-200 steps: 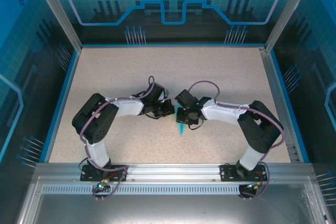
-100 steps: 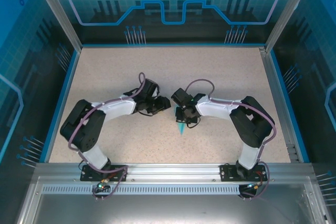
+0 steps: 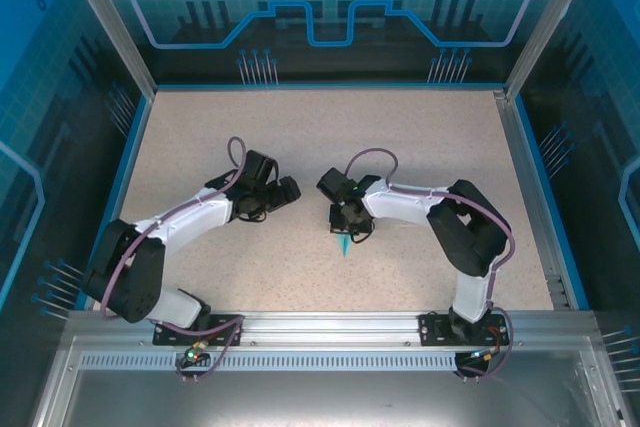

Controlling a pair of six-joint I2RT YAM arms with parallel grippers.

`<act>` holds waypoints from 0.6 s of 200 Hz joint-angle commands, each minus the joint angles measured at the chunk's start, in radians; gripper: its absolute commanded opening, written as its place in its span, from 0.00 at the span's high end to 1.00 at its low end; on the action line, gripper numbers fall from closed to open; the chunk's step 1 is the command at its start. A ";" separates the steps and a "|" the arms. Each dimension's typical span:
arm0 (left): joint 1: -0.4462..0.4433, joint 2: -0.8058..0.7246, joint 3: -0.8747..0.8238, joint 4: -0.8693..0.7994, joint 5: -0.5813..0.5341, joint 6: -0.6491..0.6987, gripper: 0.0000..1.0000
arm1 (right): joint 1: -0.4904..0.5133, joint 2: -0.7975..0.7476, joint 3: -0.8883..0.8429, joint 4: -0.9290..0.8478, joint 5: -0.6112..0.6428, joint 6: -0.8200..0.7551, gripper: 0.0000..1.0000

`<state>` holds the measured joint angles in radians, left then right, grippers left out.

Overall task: Fold a paper plane with a square sheet of paper (pick it up from the middle)
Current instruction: Move the paper plane to the center of the table.

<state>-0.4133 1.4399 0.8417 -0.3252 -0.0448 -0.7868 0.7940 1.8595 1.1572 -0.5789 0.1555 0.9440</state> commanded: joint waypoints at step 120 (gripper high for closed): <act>0.068 -0.082 -0.059 -0.103 -0.099 0.011 0.02 | -0.193 0.187 0.406 -0.180 0.035 -0.287 0.91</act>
<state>-0.3569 1.3861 0.7952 -0.4072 -0.1352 -0.7860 0.6292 1.9827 1.5150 -0.6853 0.1959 0.7067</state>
